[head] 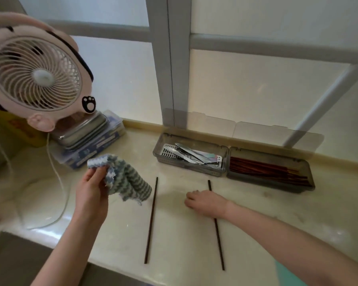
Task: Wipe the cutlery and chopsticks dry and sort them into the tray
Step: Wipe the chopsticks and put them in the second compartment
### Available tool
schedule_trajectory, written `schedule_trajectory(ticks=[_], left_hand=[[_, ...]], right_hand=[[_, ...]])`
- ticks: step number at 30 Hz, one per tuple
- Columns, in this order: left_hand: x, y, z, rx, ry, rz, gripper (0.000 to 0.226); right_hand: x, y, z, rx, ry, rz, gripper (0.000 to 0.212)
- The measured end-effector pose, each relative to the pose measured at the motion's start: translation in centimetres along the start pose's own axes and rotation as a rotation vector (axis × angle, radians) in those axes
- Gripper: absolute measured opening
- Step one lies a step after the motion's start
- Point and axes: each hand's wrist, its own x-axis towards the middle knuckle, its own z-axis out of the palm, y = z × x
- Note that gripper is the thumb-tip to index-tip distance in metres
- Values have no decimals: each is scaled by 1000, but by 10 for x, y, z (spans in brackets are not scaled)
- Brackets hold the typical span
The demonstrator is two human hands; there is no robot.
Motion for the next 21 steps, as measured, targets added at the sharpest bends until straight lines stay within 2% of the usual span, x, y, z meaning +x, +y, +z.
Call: schedule_trajectory(ticks=[3, 6, 7, 10, 12, 17, 21], left_hand=[[3, 4, -16, -14, 50, 0, 41], [3, 7, -27, 9, 78, 10, 26], [3, 8, -31, 8, 82, 16, 23], [6, 11, -40, -38, 79, 19, 21], [10, 9, -40, -60, 68, 6, 21], [17, -5, -35, -54, 25, -32, 20], [24, -9, -38, -67, 27, -45, 20]], right_hand=[[28, -26, -8, 85, -8, 4, 24], [36, -18, -23, 65, 42, 41, 26], [32, -9, -25, 34, 10, 26, 27], [3, 13, -23, -83, -228, -78, 43], [-17, 22, -17, -176, -244, -111, 51], [-39, 36, -6, -341, -122, -71, 37], [-42, 28, 3, -307, -69, -72, 22]])
